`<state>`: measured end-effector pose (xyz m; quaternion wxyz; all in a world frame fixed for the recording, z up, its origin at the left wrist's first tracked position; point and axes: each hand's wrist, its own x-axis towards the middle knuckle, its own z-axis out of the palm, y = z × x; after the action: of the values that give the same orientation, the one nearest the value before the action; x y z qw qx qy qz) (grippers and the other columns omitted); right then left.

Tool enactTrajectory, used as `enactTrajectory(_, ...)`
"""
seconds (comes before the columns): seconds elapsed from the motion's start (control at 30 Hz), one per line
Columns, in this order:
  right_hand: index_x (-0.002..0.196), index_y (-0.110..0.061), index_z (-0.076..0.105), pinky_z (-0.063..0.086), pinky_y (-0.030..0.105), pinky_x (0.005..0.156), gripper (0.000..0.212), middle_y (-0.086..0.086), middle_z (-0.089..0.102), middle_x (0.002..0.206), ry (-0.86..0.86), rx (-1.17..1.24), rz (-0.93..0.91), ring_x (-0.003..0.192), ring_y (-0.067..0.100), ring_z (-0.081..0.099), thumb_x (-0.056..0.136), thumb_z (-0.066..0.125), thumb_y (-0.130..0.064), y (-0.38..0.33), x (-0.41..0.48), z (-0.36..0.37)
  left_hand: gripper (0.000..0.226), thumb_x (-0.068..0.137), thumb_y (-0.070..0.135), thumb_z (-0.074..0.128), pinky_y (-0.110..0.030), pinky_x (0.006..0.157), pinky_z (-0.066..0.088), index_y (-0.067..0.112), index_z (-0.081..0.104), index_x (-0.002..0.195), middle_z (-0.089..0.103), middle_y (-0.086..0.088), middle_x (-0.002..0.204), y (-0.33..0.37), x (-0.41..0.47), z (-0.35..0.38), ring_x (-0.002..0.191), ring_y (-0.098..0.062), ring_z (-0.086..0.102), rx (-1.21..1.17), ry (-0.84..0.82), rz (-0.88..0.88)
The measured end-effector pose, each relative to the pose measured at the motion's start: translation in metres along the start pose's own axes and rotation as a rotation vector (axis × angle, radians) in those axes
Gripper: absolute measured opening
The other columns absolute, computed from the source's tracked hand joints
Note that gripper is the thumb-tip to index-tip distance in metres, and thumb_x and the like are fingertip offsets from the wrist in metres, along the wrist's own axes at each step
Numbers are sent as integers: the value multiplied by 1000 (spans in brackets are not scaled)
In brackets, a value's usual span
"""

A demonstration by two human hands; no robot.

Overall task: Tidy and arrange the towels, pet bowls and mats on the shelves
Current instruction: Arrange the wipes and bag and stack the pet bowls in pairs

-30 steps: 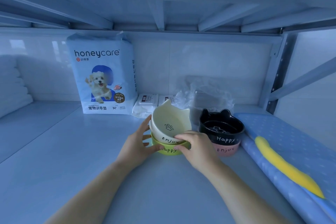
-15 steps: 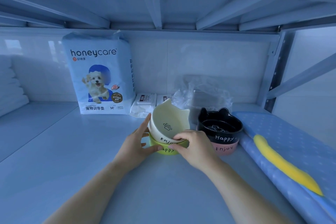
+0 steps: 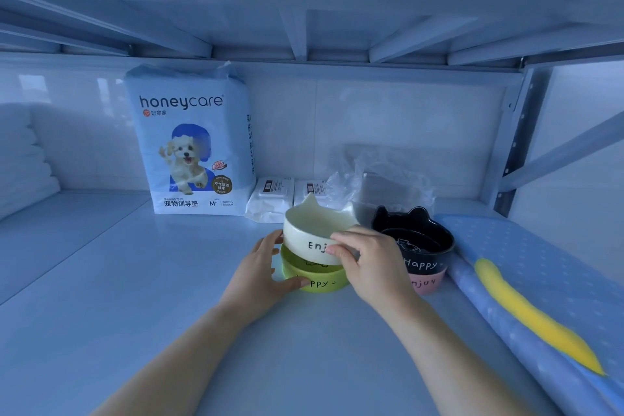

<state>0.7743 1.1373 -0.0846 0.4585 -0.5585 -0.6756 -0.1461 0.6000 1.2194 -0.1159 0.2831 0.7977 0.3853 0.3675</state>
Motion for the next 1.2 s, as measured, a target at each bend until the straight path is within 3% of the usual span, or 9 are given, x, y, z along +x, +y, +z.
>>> enactTrajectory(0.17, 80, -8, 72, 35, 8, 56, 10, -3, 65, 68, 158, 57, 8, 60, 2, 42, 78, 67, -17, -2, 6, -13, 41, 70, 36, 78, -16, 87, 40, 28, 65, 108, 44, 23, 118, 1, 1, -6, 100, -2, 51, 213, 24, 158)
enactTrajectory(0.3, 80, -7, 72, 35, 9, 57, 12, -3, 66, 70, 210, 35, -14, 61, 1, 43, 79, 68, -18, -3, 8, -20, 16, 78, 34, 72, -10, 82, 39, 31, 72, 94, 58, 28, 99, 4, -1, -5, 94, 3, 56, 189, -96, 242)
enactTrajectory(0.5, 81, -7, 72, 32, 2, 58, 12, -7, 65, 70, 158, 31, -16, 62, 0, 42, 79, 67, -18, -1, 3, -17, 11, 74, 26, 77, -2, 69, 36, 34, 72, 77, 58, 39, 66, 2, 0, -37, 77, 13, 54, 266, -125, 158)
enactTrajectory(0.6, 81, -11, 72, 31, 3, 58, 11, -15, 57, 69, 100, 18, -2, 61, -1, 40, 80, 65, -20, -2, -1, -15, 18, 73, 23, 78, -13, 68, 39, 39, 70, 77, 64, 25, 70, -10, -2, -69, 73, -2, 59, 219, 83, 31)
enactTrajectory(0.7, 76, -14, 68, 44, 18, 58, 10, -9, 62, 68, 1, 6, -17, 60, 6, 50, 81, 64, -23, -3, -4, -10, 17, 74, 20, 77, -25, 68, 37, 19, 75, 91, 69, 4, 83, -21, -5, -94, 75, -18, 57, 254, 311, -81)
enactTrajectory(0.8, 72, -13, 66, 48, 34, 58, 18, -1, 62, 67, -113, -35, -8, 63, 15, 57, 81, 61, -28, -2, -8, -4, 18, 75, 19, 76, -22, 57, 36, 14, 75, 93, 63, 0, 71, -25, -5, -98, 65, -18, 53, 259, 396, -108)
enactTrajectory(0.97, 73, -9, 63, 44, 37, 60, 29, 1, 57, 68, -280, -113, 21, 65, 19, 51, 84, 50, -33, 3, -12, 0, 18, 75, 21, 76, -15, 59, 37, 16, 75, 93, 63, 0, 72, -5, -1, -76, 72, -22, 58, 224, 362, -34)
enactTrajectory(1.1, 68, -4, 57, 38, 37, 59, 26, 6, 51, 65, -303, -116, 104, 64, 23, 46, 84, 60, -23, 7, -15, 0, 18, 75, 19, 76, -3, 63, 35, 17, 75, 93, 72, 1, 89, 8, -4, -57, 72, -11, 56, 242, 302, 102)
enactTrajectory(1.2, 80, -7, 69, 44, 31, 72, 18, 3, 66, 81, -325, -113, 168, 78, 20, 58, 81, 68, -25, 7, -17, -2, 16, 73, 15, 78, 2, 70, 36, 14, 76, 88, 73, 1, 89, 11, -6, -46, 76, -6, 58, 231, 295, 235)
